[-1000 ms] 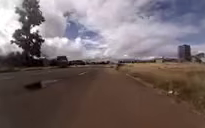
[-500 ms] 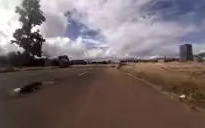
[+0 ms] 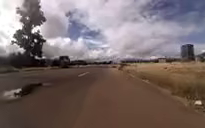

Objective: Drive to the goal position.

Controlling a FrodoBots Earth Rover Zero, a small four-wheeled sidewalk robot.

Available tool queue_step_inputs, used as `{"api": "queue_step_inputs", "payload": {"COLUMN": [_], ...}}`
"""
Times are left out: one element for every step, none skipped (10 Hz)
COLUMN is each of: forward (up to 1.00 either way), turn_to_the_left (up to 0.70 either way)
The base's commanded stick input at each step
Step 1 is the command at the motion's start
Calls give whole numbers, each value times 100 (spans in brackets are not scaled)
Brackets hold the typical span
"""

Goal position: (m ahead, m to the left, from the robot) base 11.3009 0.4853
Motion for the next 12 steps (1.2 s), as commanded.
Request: {"api": "queue_step_inputs", "payload": {"forward": [70, 70, 70, 70, 70, 70, 70, 70, 70, 70, 70, 70], "turn_to_the_left": [0, -9, -27, -35, -35, -23, -4, 0, 0, 0, 0, 0]}}
